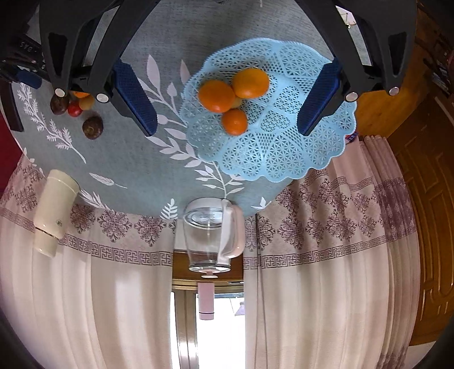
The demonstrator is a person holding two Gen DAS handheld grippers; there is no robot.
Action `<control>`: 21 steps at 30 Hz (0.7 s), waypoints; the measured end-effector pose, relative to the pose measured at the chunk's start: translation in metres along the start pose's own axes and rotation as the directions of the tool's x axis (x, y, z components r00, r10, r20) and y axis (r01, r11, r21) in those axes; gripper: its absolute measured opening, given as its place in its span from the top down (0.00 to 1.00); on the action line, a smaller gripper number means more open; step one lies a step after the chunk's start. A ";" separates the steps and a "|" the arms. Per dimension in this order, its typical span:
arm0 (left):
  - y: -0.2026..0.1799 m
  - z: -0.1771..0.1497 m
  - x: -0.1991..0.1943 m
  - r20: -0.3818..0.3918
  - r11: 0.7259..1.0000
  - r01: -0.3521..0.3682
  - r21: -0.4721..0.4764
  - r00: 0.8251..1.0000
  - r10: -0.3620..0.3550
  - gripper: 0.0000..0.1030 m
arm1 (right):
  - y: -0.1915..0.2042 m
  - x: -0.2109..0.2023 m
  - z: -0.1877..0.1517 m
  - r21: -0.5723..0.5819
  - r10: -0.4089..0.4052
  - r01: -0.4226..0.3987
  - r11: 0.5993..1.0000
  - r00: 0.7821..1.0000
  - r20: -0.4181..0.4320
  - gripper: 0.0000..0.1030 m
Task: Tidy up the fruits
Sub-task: 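Move both tools back to the fruit, right tool reaching a red cherry tomato, then close right tool on the red cherry tomato while left tool moves to a round orange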
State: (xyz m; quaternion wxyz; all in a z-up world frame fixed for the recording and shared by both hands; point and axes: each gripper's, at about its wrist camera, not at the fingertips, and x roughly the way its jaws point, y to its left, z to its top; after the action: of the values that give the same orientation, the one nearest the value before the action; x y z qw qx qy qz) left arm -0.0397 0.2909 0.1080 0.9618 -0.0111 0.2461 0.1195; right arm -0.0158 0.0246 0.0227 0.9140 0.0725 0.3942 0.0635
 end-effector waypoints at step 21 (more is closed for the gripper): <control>-0.044 -0.010 0.007 -0.055 0.995 0.034 0.092 0.998 -0.029 0.03 | -0.004 0.020 0.001 -0.010 0.047 -0.048 0.999 0.998 -0.049 0.73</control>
State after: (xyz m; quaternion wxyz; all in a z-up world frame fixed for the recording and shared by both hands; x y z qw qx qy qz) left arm -0.0281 0.2488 0.0938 0.9562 0.0263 0.2766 0.0923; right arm -0.0009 0.0243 0.0086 0.9028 0.0751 0.4141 0.0891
